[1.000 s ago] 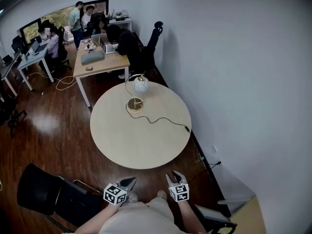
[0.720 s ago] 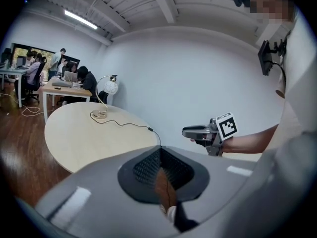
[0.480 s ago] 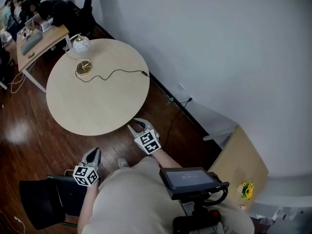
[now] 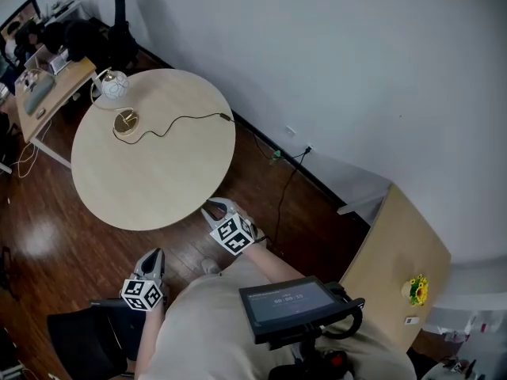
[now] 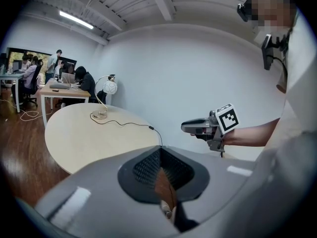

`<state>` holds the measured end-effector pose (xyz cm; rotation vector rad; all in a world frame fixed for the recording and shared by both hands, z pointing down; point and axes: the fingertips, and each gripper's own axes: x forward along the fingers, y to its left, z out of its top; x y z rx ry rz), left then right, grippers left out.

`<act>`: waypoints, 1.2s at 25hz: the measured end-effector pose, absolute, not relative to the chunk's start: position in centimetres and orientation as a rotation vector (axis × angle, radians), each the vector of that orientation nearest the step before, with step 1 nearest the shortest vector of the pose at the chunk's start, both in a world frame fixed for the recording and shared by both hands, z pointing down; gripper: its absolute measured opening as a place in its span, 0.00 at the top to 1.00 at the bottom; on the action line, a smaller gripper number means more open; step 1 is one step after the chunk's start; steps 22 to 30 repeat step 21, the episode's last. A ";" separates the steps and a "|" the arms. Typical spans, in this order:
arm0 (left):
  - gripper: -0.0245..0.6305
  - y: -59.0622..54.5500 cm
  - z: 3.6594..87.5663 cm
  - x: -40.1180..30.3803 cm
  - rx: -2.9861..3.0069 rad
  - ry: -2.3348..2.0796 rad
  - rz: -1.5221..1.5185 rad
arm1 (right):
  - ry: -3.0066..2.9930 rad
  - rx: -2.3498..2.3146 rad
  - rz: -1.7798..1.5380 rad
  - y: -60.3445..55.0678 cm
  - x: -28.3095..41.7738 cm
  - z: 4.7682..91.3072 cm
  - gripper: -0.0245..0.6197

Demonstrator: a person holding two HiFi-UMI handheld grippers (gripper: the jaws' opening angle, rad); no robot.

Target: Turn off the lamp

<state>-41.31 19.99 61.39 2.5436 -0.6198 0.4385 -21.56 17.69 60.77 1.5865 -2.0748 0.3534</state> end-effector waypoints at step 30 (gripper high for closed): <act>1.00 21.3 63.7 -40.4 2.525 -0.513 0.477 | -2.032 1.589 0.416 19.0 -22.4 63.6 0.86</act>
